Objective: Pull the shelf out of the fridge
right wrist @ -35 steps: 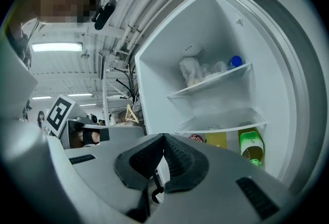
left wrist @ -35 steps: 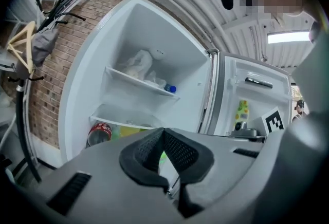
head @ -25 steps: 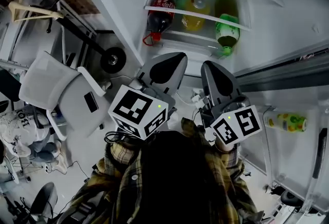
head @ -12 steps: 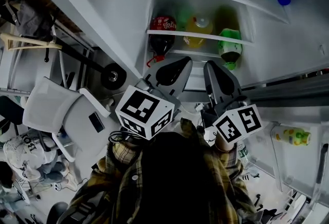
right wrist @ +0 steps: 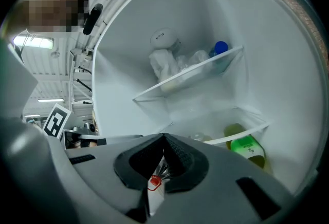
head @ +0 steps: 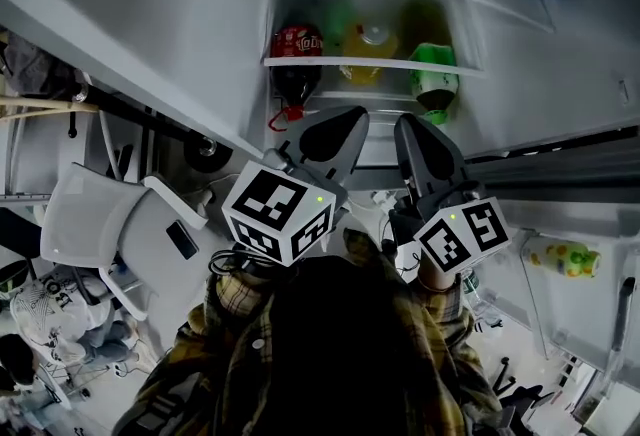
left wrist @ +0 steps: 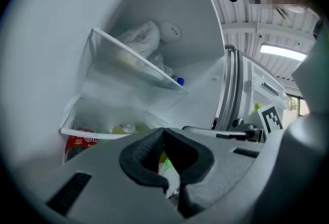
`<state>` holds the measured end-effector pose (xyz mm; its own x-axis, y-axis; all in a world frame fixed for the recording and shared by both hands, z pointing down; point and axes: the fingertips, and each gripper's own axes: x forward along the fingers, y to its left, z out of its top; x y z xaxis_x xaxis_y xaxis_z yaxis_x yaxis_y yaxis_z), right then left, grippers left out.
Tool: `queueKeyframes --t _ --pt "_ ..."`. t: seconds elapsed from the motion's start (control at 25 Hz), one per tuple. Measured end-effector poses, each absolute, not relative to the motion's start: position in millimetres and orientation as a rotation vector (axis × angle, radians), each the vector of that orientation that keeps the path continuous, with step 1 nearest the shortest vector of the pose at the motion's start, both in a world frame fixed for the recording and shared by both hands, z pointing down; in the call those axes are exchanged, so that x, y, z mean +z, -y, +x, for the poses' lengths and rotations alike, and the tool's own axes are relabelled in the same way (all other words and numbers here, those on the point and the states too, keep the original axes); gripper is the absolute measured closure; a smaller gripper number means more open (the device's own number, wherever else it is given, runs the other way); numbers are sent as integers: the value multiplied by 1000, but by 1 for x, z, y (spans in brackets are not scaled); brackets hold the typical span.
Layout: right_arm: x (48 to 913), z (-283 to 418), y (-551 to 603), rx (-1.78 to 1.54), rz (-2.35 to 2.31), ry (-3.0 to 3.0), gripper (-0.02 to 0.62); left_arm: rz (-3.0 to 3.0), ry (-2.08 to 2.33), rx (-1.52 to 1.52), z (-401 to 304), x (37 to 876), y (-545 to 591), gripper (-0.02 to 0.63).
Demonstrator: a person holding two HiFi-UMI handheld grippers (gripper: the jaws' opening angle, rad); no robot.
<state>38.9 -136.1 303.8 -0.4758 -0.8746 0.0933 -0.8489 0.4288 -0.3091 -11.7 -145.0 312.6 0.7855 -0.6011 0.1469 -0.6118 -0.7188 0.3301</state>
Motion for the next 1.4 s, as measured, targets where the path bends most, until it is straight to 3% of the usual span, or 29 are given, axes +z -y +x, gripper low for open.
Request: queueKeyframes --t 0.76,1.4 --pt "309 73 162 -553 -1454 -2597 577 2521 1020 -26 11 320 166 603" --pt "334 84 183 -858 -1298 -2464 573 2358 1010 -137 9 336 186 585"
